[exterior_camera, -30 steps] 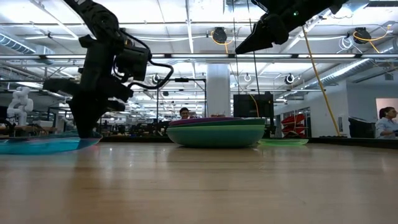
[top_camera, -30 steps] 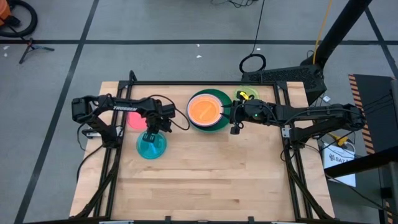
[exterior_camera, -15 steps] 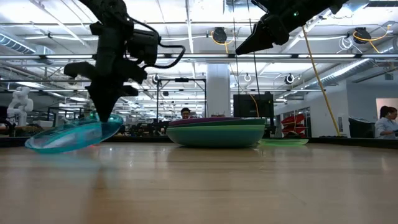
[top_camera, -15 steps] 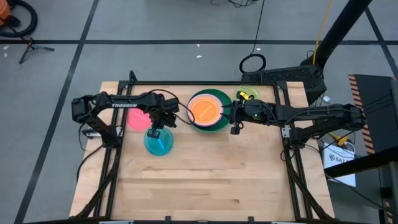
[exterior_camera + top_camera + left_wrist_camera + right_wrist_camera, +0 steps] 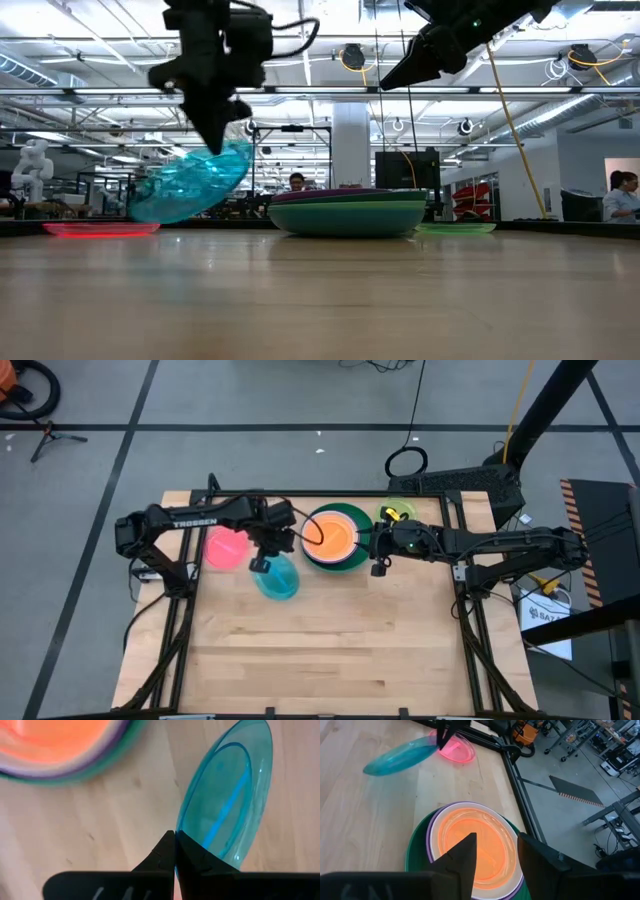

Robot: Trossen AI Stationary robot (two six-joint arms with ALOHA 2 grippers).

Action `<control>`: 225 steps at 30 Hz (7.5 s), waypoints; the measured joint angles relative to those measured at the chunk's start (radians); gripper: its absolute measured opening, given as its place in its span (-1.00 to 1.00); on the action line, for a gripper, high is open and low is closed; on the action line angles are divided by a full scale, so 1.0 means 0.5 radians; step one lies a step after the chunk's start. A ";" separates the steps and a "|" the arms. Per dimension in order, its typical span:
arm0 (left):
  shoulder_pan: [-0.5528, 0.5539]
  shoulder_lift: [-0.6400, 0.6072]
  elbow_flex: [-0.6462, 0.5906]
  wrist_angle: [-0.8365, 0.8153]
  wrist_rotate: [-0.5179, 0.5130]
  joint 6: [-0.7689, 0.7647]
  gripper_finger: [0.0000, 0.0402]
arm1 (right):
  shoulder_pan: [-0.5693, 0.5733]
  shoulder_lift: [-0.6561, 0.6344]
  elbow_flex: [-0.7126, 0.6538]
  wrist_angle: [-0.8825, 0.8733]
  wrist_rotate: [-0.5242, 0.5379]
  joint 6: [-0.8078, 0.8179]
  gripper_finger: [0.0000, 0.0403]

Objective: Stack plastic plates
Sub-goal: Stack the blue plate on top of the orange plate, then stack the green plate on top of the blue plate

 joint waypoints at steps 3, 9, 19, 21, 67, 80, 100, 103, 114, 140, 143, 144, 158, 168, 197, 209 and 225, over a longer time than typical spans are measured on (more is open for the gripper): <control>0.002 0.000 0.056 0.117 0.005 -0.076 -0.99 | 0.000 0.000 0.000 0.001 0.000 0.000 -0.34; 0.078 0.000 0.143 0.432 -0.002 -0.505 -0.99 | 0.000 0.000 0.001 -0.010 0.000 -0.002 -0.34; 0.294 0.000 0.313 0.484 -0.046 -1.067 -0.99 | 0.000 -0.002 0.000 -0.009 0.000 -0.001 -0.34; 0.320 0.014 0.314 0.531 -0.088 -1.097 -0.99 | 0.000 -0.005 0.001 -0.007 -0.001 -0.001 -0.34; 0.373 0.284 0.313 0.827 0.015 -1.176 -0.86 | 0.000 -0.006 0.000 -0.014 0.007 0.014 -0.34; 0.373 0.283 0.313 0.826 0.005 -1.199 -0.26 | 0.000 -0.006 0.000 -0.014 0.007 0.014 -0.34; -0.059 0.194 0.313 0.586 -0.129 -0.691 -0.23 | -0.039 -0.008 0.000 -0.251 0.215 0.391 -0.34; -0.084 0.137 0.250 0.580 -0.132 -0.686 -0.23 | -0.101 -0.008 0.001 -0.361 0.217 0.582 -0.34; -0.159 -0.364 -0.312 1.010 -0.179 -0.832 -0.23 | -0.285 -0.005 -0.085 -0.782 0.213 1.169 -0.34; -0.296 -0.845 -0.638 1.469 -0.439 -0.778 -0.23 | -0.993 -0.003 -0.457 -0.495 -0.479 0.240 -0.34; -0.296 -0.845 -0.638 1.469 -0.484 -0.759 -0.23 | -1.092 0.013 -0.387 -0.491 -0.478 0.242 -0.34; -0.296 -0.845 -0.638 1.471 -0.494 -0.751 -0.23 | -1.113 0.021 -0.352 -0.492 -0.478 0.252 -0.34; -0.220 -0.845 -0.638 1.470 -0.544 -0.698 -0.23 | -1.362 0.557 0.296 -1.164 -0.731 0.291 -0.44; -0.233 -0.845 -0.638 1.445 -0.543 -0.701 -0.23 | -1.353 0.654 0.115 -1.145 -0.813 -0.141 -0.45; -0.232 -0.845 -0.638 1.443 -0.543 -0.695 -0.23 | -1.343 0.756 -0.269 -0.459 -0.526 -0.231 -0.29; -0.232 -0.845 -0.638 1.443 -0.542 -0.696 -0.23 | -1.342 0.738 -0.275 -0.435 -0.539 -0.169 -0.66; -0.261 -0.979 -0.638 1.350 -0.715 -0.736 -0.23 | -1.255 0.510 -0.128 -0.666 -0.416 -0.102 -0.99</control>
